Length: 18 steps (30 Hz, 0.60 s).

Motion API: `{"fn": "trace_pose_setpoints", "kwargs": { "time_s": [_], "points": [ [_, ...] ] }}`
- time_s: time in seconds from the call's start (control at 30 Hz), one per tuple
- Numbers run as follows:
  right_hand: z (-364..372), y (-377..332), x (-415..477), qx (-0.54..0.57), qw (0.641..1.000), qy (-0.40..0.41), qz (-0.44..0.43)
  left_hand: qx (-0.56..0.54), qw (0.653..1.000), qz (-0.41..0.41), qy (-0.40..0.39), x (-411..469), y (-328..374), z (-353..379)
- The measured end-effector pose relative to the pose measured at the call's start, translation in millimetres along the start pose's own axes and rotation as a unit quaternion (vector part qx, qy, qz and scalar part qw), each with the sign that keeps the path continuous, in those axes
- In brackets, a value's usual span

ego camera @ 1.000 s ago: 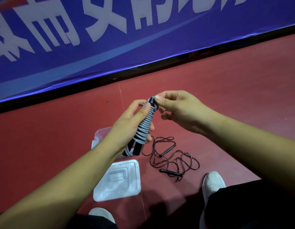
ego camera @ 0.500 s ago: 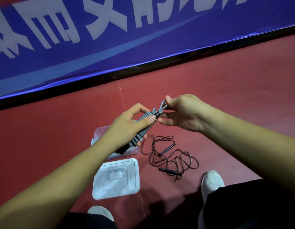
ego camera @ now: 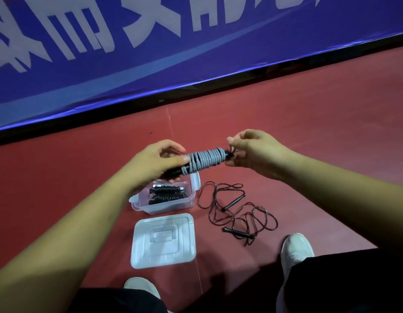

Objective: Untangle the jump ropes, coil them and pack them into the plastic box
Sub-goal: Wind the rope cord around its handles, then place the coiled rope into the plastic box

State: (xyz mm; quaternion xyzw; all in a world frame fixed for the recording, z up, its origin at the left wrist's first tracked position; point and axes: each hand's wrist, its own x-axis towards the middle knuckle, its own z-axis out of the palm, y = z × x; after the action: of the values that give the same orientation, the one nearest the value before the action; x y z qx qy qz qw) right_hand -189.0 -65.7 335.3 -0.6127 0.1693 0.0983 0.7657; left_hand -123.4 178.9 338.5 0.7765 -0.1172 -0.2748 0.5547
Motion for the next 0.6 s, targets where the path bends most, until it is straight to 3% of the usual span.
{"fn": "trace_pose_setpoints", "kwargs": {
  "time_s": [0.13,0.23,0.37,0.6],
  "points": [
    [5.9,21.5,25.5,-0.129,0.989,-0.075,-0.026,-0.023,0.998,-0.031,0.04,16.0,-26.1,-12.8],
    [19.2,40.5,45.2,-0.286,0.952,-0.103,-0.033,-0.04,0.995,-0.093,0.02,33.3,-48.8,-23.8],
    [39.5,70.6,93.9,-0.365,0.924,-0.106,-0.027,-0.01,0.991,-0.135,-0.017,61.8,-90.3,-52.0],
    [69.0,150.0,199.1,-0.461,0.884,-0.082,-0.015,0.089,0.984,-0.143,0.051,126.0,-193.1,-91.5]
  ]
}}
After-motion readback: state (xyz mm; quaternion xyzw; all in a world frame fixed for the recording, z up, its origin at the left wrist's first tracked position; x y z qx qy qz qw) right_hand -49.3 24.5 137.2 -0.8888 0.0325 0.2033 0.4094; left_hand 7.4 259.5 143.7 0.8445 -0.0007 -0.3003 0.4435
